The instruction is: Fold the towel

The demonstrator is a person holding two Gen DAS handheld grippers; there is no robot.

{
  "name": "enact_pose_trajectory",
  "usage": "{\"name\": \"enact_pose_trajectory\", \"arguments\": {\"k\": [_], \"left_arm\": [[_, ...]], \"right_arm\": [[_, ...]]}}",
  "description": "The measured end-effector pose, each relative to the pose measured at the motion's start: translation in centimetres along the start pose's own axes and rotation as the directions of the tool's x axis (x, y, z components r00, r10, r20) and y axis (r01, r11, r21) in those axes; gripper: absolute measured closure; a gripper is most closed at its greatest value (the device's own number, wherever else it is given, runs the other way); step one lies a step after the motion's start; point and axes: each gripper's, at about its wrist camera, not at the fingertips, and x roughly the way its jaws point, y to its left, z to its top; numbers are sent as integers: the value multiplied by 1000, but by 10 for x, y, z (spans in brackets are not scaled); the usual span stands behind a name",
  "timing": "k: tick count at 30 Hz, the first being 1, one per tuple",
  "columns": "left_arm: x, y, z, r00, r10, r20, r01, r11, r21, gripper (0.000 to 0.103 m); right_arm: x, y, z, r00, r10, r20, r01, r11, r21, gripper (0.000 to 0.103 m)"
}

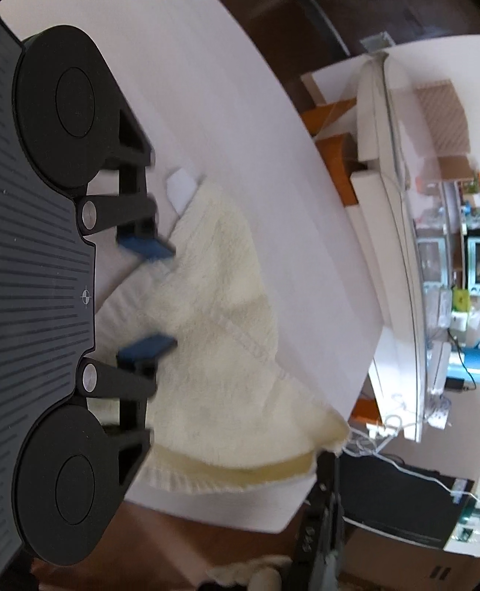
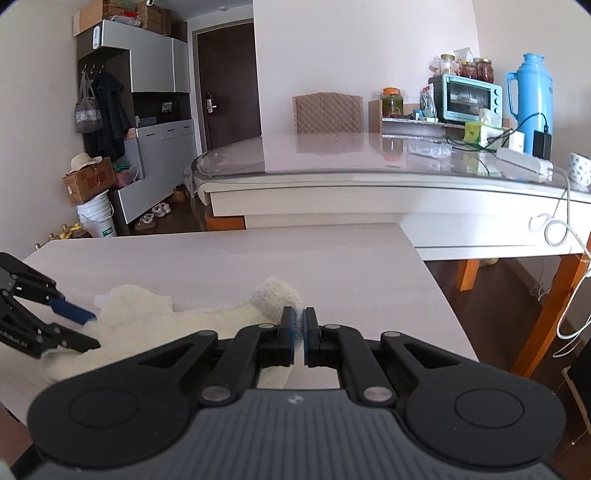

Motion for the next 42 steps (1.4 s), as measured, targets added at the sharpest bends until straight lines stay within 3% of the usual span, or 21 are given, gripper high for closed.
{"name": "enact_pose_trajectory", "arguments": {"k": [4, 9, 17, 20, 23, 25, 28, 32, 36, 42], "left_arm": [[-18, -11, 1, 999, 9, 42, -12, 998, 54, 89], [-43, 6, 33, 980, 121, 156, -129, 991, 41, 89], [-4, 22, 87, 955, 221, 199, -246, 963, 113, 88], [23, 30, 101, 959, 222, 176, -242, 965, 105, 86], [48, 39, 108, 961, 237, 146, -252, 963, 96, 78], [52, 44, 107, 959, 245, 141, -259, 962, 88, 62], [45, 52, 102, 957, 245, 155, -257, 965, 58, 42], [34, 60, 94, 952, 259, 164, -267, 963, 26, 39], [16, 67, 83, 942, 286, 176, -287, 958, -20, 37], [-13, 68, 55, 941, 286, 182, -285, 958, -30, 31]], "right_arm": [[-1, -2, -1, 1000, 24, 8, -24, 999, 24, 98], [1, -3, 10, 998, 45, 47, -47, 998, 37, 98], [24, -6, 27, 997, 5, 72, -8, 999, 44, 98], [32, -9, 29, 997, -27, 66, 23, 998, 52, 92], [40, -13, 30, 996, -58, 60, 54, 997, 61, 85], [42, -14, 31, 996, -67, 63, 63, 996, 65, 82], [30, 2, 28, 996, 70, 55, -73, 996, 49, 80], [29, 44, 17, 957, 289, -30, -289, 957, 6, 76], [40, 86, 10, 936, 332, -118, -343, 935, -91, 64], [57, 123, 3, 909, 346, -231, -385, 911, -151, 67]]}}
